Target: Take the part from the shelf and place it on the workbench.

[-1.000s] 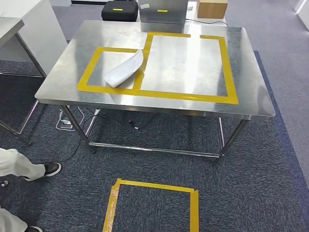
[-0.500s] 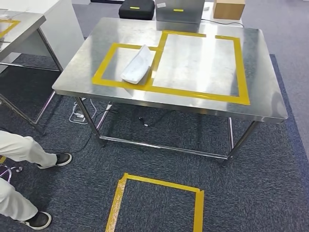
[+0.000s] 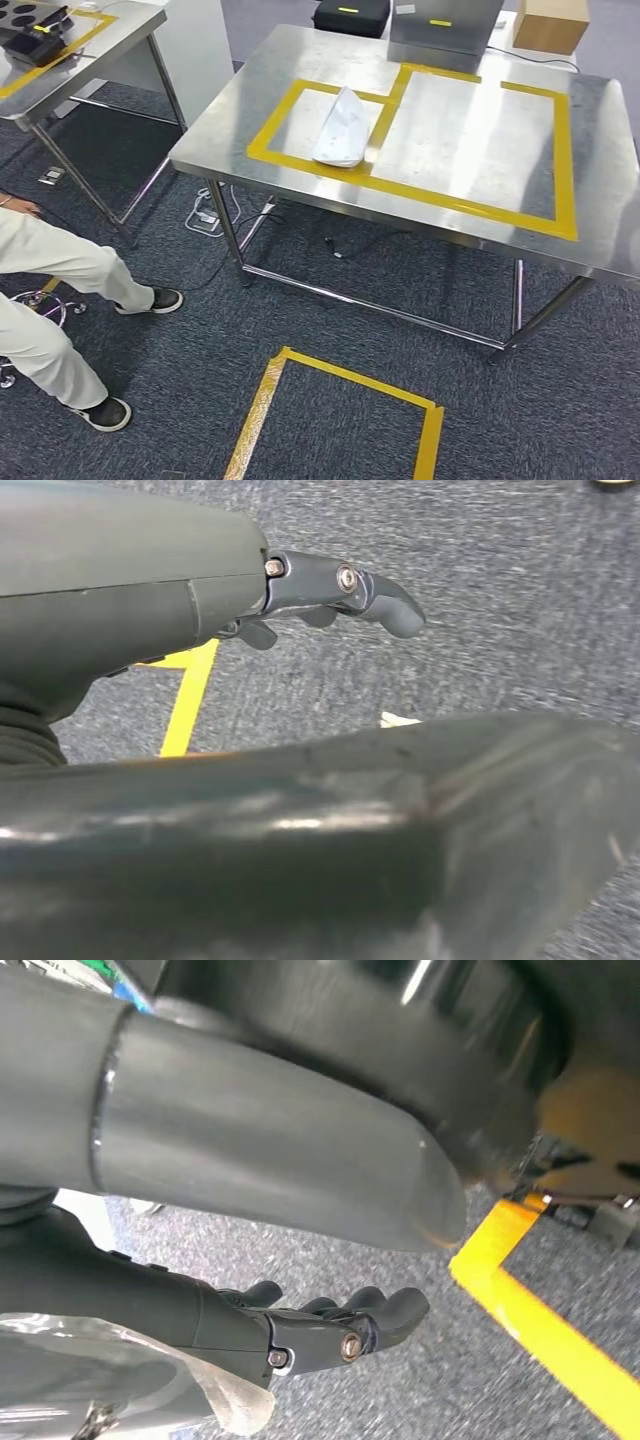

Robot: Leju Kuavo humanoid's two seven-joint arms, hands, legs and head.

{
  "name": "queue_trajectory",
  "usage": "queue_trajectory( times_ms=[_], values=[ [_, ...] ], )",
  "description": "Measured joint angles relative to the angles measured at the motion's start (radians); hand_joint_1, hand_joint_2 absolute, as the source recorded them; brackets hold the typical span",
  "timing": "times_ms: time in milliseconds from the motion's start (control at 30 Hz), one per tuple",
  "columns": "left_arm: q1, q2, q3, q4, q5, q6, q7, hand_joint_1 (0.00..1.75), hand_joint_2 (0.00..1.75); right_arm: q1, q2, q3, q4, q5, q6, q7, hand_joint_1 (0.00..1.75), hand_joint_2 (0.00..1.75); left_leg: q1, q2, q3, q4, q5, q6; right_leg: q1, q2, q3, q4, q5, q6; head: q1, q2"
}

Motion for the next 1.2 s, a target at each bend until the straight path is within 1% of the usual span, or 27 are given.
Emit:
queue_trajectory(
  times_ms=[33,100,167,200,233,267,333,367,400,433,467,500,567,633,667,700,733,767,800,867,933,967,1000,1067,1133,1167,1200],
  values=[
    [0.002,0.0,0.0,0.001,-0.003,0.0,0.0,0.0,0.0,0.0,0.0,0.0,0.0,0.0,0.0,-0.002,0.0,0.0,0.002,-0.008,0.0,-0.003,0.003,0.007,-0.002,0.02,-0.008,0.017,-0.015,0.005,0.002,0.0],
    [0.0,0.0,-0.001,0.001,-0.01,0.0,0.0,0.0,0.0,0.001,-0.001,0.0,0.0,0.0,0.0,-0.006,0.0,0.0,0.005,-0.025,-0.003,-0.007,0.009,0.018,-0.004,0.073,-0.056,0.118,-0.074,0.012,0.007,0.0],
    [-0.002,-0.001,-0.003,0.002,-0.014,0.0,0.001,0.0,0.0,0.005,-0.001,0.0,0.0,0.0,0.0,-0.006,0.0,0.0,0.003,-0.047,-0.008,-0.006,0.012,0.023,-0.004,0.095,-0.126,0.261,-0.131,0.013,0.008,0.0],
    [-0.002,-0.001,-0.003,0.003,-0.016,0.0,0.001,0.0,0.0,0.006,-0.002,0.0,0.0,-0.001,0.0,-0.006,0.0,0.0,0.002,-0.059,-0.009,-0.005,0.012,0.023,-0.004,0.097,-0.147,0.299,-0.134,0.013,0.008,0.0],
    [-0.002,-0.001,-0.004,0.003,-0.017,0.0,0.002,0.0,0.0,0.007,-0.002,0.0,0.0,-0.001,0.0,-0.006,0.0,0.0,0.002,-0.072,-0.01,-0.003,0.012,0.024,-0.004,0.099,-0.15,0.296,-0.116,0.011,0.008,0.0],
    [-0.002,-0.001,-0.005,0.003,-0.02,0.0,0.003,0.0,0.0,0.008,-0.003,0.0,0.0,-0.002,-0.001,-0.006,0.0,0.0,0.001,-0.085,-0.009,-0.001,0.012,0.023,-0.004,0.104,-0.132,0.251,-0.079,0.009,0.008,0.0],
    [-0.003,-0.002,-0.007,0.003,-0.027,0.0,0.004,0.0,0.0,0.008,-0.005,0.0,0.0,-0.001,-0.002,-0.007,0.0,0.0,0.0,-0.111,-0.011,0.005,0.011,0.02,-0.007,0.141,-0.07,0.108,-0.008,0.003,0.008,0.0],
    [-0.005,-0.003,-0.01,0.004,-0.031,0.0,0.004,0.0,0.0,0.008,-0.006,0.0,0.0,-0.001,-0.002,-0.008,0.0,0.0,-0.001,-0.123,-0.014,0.008,0.01,0.016,-0.009,0.161,-0.046,0.054,0.009,0.001,0.008,0.0],
    [-0.006,-0.003,-0.013,0.004,-0.034,0.0,0.004,0.0,0.0,0.007,-0.007,0.0,0.0,-0.001,-0.002,-0.009,0.0,0.0,0.0,-0.134,-0.019,0.011,0.011,0.01,-0.01,0.176,-0.032,0.025,0.012,-0.002,0.007,0.0],
    [-0.006,-0.003,-0.015,0.005,-0.036,0.001,0.005,0.0,0.0,0.006,-0.007,0.0,0.0,0.0,-0.002,-0.01,0.0,0.0,0.0,-0.144,-0.024,0.012,0.014,0.004,-0.01,0.18,-0.027,0.017,0.007,-0.004,0.007,0.0],
    [-0.006,-0.003,-0.018,0.005,-0.038,0.001,0.005,0.0,0.0,0.005,-0.008,0.0,0.0,0.001,-0.002,-0.011,0.0,0.0,0.001,-0.155,-0.029,0.012,0.017,-0.002,-0.011,0.17,-0.025,0.014,0.008,-0.008,0.007,0.0],
    [-0.005,-0.002,-0.02,0.006,-0.04,0.001,0.006,0.0,0.0,0.005,-0.008,0.0,0.0,0.001,-0.001,-0.011,0.0,0.0,0.002,-0.155,-0.034,0.016,0.016,-0.008,-0.012,0.158,-0.022,0.012,0.011,-0.013,0.007,0.0],
    [-0.004,0.0,-0.023,0.008,-0.043,0.001,0.006,0.0,0.0,0.005,-0.008,0.0,0.0,0.004,0.001,-0.012,0.0,0.0,0.0,-0.119,-0.057,0.065,-0.014,-0.019,-0.016,0.13,-0.018,0.006,0.015,-0.024,-0.001,0.0],
    [-0.007,0.0,-0.024,0.009,-0.045,0.002,0.006,0.0,0.0,0.007,-0.008,0.0,0.0,0.007,0.004,-0.012,0.0,0.0,0.003,-0.067,-0.11,0.184,-0.078,-0.03,-0.015,0.1,-0.016,0.004,0.014,-0.03,-0.01,0.0],
    [-0.008,0.0,-0.024,0.01,-0.046,0.002,0.006,0.0,0.0,0.008,-0.008,0.0,0.0,0.007,0.005,-0.012,0.0,0.0,0.006,-0.056,-0.139,0.248,-0.105,-0.034,-0.014,0.084,-0.016,0.004,0.013,-0.031,-0.01,0.0],
    [-0.008,0.0,-0.024,0.01,-0.046,0.002,0.006,0.0,0.0,0.009,-0.008,0.0,0.0,0.007,0.004,-0.012,0.0,0.0,0.008,-0.051,-0.157,0.289,-0.117,-0.037,-0.013,0.069,-0.015,0.005,0.011,-0.031,-0.01,0.0],
    [-0.007,0.0,-0.024,0.01,-0.046,0.002,0.006,0.0,0.0,0.009,-0.008,0.0,0.0,0.006,0.001,-0.011,0.0,0.0,0.01,-0.048,-0.159,0.295,-0.109,-0.039,-0.013,0.054,-0.014,0.005,0.01,-0.031,-0.01,0.0],
    [-0.006,0.0,-0.024,0.011,-0.046,0.002,0.006,0.0,0.0,0.008,-0.008,0.0,0.0,0.005,-0.002,-0.011,0.0,0.0,0.011,-0.043,-0.14,0.261,-0.083,-0.039,-0.013,0.042,-0.012,0.005,0.008,-0.029,-0.011,0.0],
    [-0.005,0.0,-0.024,0.011,-0.046,0.002,0.006,0.0,0.0,0.007,-0.008,0.0,0.0,0.005,-0.004,-0.011,0.0,0.0,0.012,-0.032,-0.106,0.195,-0.047,-0.037,-0.013,0.03,-0.009,0.005,0.007,-0.027,-0.011,0.0],
    [-0.007,0.001,-0.024,0.011,-0.046,0.002,0.007,0.0,0.0,0.005,-0.007,0.0,0.0,0.005,-0.007,-0.011,0.0,0.0,0.005,0.016,-0.04,0.065,-0.001,-0.027,-0.008,0.01,-0.005,0.006,0.0,-0.019,-0.01,0.0],
    [-0.008,0.001,-0.024,0.011,-0.046,0.001,0.007,0.0,0.0,0.004,-0.006,0.0,0.0,0.005,-0.009,-0.011,0.0,0.0,-0.003,0.039,-0.02,0.017,0.004,-0.015,-0.002,-0.009,-0.001,0.006,-0.005,-0.008,-0.01,0.0],
    [-0.008,0.002,-0.024,0.012,-0.046,0.0,0.007,0.0,0.0,0.003,-0.006,0.0,0.0,0.005,-0.009,-0.01,0.0,0.0,-0.004,0.027,-0.023,0.017,0.004,-0.008,-0.002,-0.018,0.003,0.005,-0.007,-0.003,-0.011,0.0],
    [-0.006,0.002,-0.024,0.012,-0.046,-0.001,0.008,0.0,0.0,0.002,-0.006,0.0,0.0,0.005,-0.009,-0.009,0.0,0.0,-0.003,0.016,-0.023,0.014,0.006,-0.002,-0.004,-0.019,0.005,0.005,-0.01,0.003,-0.011,0.0],
    [-0.005,0.001,-0.024,0.013,-0.046,-0.003,0.008,0.0,0.0,0.001,-0.006,0.001,0.001,0.006,-0.008,-0.008,0.0,0.0,0.001,-0.005,-0.023,0.008,0.011,0.011,-0.007,0.027,-0.009,0.039,-0.04,0.014,-0.007,0.0],
    [-0.008,0.001,-0.024,0.014,-0.046,-0.004,0.008,0.0,0.0,0.003,-0.006,0.001,0.001,0.006,-0.008,-0.006,0.0,0.0,0.002,-0.026,-0.024,0.006,0.015,0.02,-0.008,0.084,-0.064,0.157,-0.105,0.016,-0.003,0.0],
    [-0.009,0.0,-0.024,0.015,-0.046,-0.004,0.008,0.0,0.0,0.005,-0.006,0.0,0.002,0.006,-0.008,-0.005,0.0,0.0,0.001,-0.039,-0.026,0.006,0.016,0.022,-0.008,0.094,-0.101,0.229,-0.135,0.015,-0.002,0.0],
    [-0.009,0.0,-0.024,0.015,-0.046,-0.004,0.008,0.0,0.0,0.007,-0.006,0.0,0.002,0.006,-0.008,-0.004,0.0,0.0,-0.001,-0.052,-0.026,0.007,0.016,0.024,-0.007,0.097,-0.13,0.285,-0.149,0.014,-0.003,0.0]
  ],
)
